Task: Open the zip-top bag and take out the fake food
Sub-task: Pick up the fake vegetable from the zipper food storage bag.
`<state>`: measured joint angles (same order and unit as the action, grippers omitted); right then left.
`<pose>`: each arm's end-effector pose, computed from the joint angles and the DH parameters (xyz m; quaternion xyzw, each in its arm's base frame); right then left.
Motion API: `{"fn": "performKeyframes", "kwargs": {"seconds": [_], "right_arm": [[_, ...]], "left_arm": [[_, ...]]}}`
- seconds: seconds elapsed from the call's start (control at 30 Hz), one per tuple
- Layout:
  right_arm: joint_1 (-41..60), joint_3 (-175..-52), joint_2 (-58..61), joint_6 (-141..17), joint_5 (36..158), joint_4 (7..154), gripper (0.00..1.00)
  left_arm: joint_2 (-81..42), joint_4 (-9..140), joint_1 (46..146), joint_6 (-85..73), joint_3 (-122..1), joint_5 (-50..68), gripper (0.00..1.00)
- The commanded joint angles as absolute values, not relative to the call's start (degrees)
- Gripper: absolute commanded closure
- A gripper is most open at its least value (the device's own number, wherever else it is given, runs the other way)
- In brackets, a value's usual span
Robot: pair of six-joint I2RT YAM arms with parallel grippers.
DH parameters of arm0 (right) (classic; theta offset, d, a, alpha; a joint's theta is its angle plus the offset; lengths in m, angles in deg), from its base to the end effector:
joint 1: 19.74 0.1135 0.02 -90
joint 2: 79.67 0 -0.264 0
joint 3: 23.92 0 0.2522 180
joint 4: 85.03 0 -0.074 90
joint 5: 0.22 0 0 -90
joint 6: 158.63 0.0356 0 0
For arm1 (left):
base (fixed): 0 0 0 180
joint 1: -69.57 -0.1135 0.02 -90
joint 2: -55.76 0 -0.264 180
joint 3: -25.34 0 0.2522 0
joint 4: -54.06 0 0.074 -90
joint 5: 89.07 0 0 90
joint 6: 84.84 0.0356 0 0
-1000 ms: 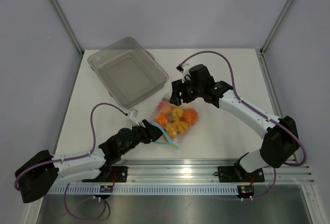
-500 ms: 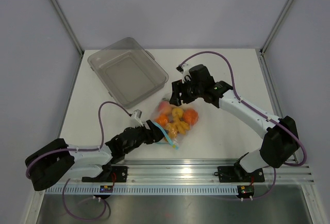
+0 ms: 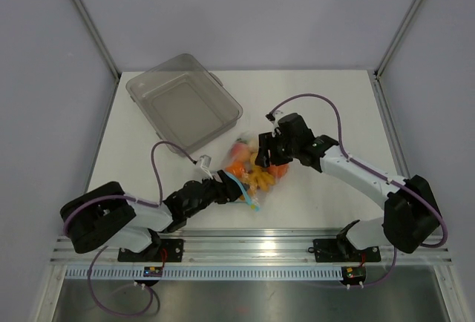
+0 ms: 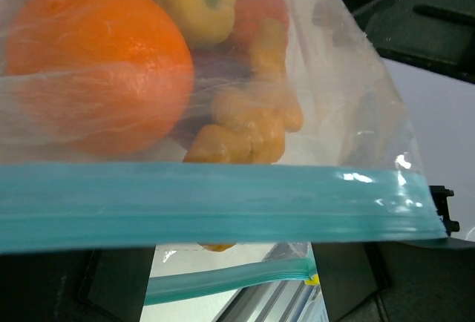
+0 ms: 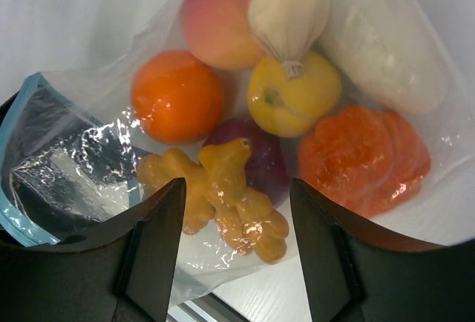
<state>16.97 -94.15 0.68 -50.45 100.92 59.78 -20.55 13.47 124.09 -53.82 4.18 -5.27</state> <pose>0.2369 0.1852 0.2520 -0.1846 0.9026 0.2541 0.2944 0.1236 -0.1667 0.1355 -0.0638 0.7880 -0.4874 0.3707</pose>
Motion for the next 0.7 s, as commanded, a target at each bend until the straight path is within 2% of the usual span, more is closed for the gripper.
{"fn": "performKeyframes", "kwargs": {"seconds": [0.0, 0.3, 0.67], "right_arm": [[16.7, -91.4, -3.4, -46.2, 96.7, 65.2, 0.35], [16.7, -90.5, 1.4, -41.7, 101.2, 69.2, 0.37], [16.7, -91.2, 5.1, -41.2, 105.3, 70.3, 0.42]], "left_arm": [[-24.6, 1.0, 124.0, -52.9, 2.3, -3.6, 0.23], [-35.5, -13.3, 124.0, -53.7, 2.3, -3.2, 0.28], [-39.2, -17.3, 122.7, -53.6, 2.0, -2.9, 0.50]]}}
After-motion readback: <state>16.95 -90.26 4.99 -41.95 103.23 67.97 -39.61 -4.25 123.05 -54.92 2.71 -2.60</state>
